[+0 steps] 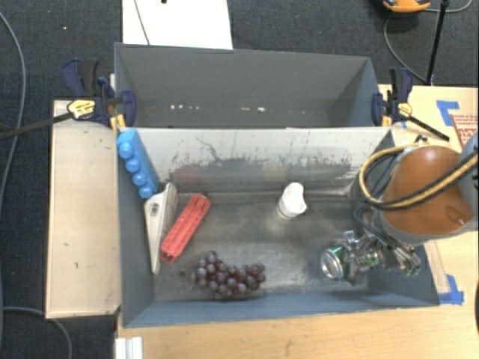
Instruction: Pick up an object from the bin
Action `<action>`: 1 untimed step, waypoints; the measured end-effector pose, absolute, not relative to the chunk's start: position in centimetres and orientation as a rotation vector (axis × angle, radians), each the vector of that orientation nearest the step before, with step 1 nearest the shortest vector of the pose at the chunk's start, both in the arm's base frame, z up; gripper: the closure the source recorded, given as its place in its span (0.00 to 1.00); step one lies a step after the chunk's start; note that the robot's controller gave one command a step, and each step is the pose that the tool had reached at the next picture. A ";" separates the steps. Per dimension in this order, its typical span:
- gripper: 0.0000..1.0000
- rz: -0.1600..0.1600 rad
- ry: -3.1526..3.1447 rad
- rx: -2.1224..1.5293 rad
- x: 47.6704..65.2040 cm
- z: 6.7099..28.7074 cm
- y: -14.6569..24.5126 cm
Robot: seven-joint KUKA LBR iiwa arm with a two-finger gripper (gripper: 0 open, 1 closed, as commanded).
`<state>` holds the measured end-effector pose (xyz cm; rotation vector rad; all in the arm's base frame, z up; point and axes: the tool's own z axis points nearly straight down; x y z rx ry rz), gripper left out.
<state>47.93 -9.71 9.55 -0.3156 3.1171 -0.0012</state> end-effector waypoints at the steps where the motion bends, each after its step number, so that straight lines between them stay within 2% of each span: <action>1: 1.00 0.002 3.124 -0.316 47.8 10.8 -9.7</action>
Offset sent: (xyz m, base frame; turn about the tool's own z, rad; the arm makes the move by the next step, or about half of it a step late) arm -0.0001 0.0000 0.0398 0.0000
